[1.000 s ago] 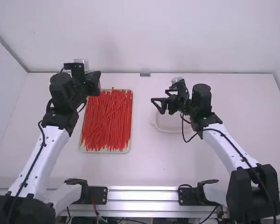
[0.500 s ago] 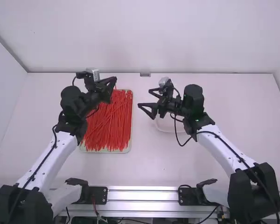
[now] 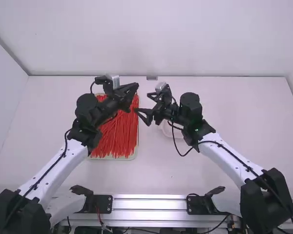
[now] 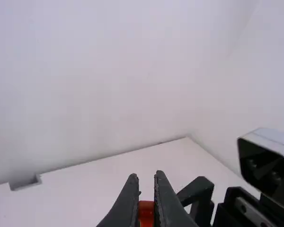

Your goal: Fasten the cable tie

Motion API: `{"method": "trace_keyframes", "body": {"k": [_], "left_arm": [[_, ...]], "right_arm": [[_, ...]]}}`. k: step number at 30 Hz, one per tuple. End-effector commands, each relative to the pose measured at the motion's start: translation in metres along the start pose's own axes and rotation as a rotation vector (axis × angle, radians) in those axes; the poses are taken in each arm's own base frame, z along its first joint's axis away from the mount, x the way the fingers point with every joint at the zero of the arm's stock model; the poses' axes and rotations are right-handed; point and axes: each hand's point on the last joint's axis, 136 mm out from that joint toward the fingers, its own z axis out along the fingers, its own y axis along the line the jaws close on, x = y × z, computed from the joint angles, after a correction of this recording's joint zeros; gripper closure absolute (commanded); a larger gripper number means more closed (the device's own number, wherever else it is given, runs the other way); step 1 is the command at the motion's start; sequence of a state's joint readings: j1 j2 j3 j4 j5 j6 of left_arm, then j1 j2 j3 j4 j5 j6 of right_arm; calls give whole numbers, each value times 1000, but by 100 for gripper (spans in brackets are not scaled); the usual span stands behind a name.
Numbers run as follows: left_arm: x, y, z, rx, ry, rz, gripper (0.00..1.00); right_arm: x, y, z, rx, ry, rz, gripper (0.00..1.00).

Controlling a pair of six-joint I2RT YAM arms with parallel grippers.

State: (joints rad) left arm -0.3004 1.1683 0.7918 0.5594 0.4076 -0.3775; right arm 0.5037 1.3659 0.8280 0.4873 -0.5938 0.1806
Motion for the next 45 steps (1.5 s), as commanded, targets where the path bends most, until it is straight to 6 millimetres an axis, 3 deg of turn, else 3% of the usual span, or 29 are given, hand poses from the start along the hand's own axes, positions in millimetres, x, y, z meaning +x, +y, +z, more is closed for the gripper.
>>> {"method": "trace_keyframes", "body": {"k": [1, 5, 9, 10, 16, 22, 25, 32, 34, 35, 36, 42, 45], "left_arm": [[-5, -11, -3, 31, -20, -7, 98], [-8, -15, -3, 50, -27, -6, 98], [-7, -15, -3, 50, -25, -5, 98], [-7, -15, -3, 49, -25, -6, 98], [-6, -14, -3, 48, -19, -20, 98], [-5, -14, -3, 48, -18, -29, 98], [-5, -14, -3, 47, -16, -32, 98], [-5, -15, -3, 54, -17, -30, 98], [-6, -14, -3, 47, -22, -30, 85], [-6, -14, -3, 48, -22, -25, 72], [-6, -14, -3, 49, -22, -19, 68], [-7, -5, -5, 28, -20, 7, 60], [-9, -1, -8, 32, -17, 9, 45]], "right_arm": [[-17, -4, 4, 53, -41, -16, 1], [-19, -1, 7, 61, -49, -23, 4], [-21, -1, 6, 55, -58, -29, 20], [-22, -1, 6, 55, -60, -31, 35], [-21, 0, 7, 54, -59, -33, 72], [-22, 0, 6, 54, -60, -33, 77], [-22, 0, 7, 53, -60, -33, 99], [-21, 0, 7, 51, -59, -34, 100], [-21, 0, 6, 53, -58, -49, 100], [-22, -3, 5, 59, -59, -58, 100], [-22, -4, 5, 61, -58, -57, 100], [-26, -12, -9, -4, -59, -58, 100], [-27, -19, -20, -39, -56, -55, 100]]}}
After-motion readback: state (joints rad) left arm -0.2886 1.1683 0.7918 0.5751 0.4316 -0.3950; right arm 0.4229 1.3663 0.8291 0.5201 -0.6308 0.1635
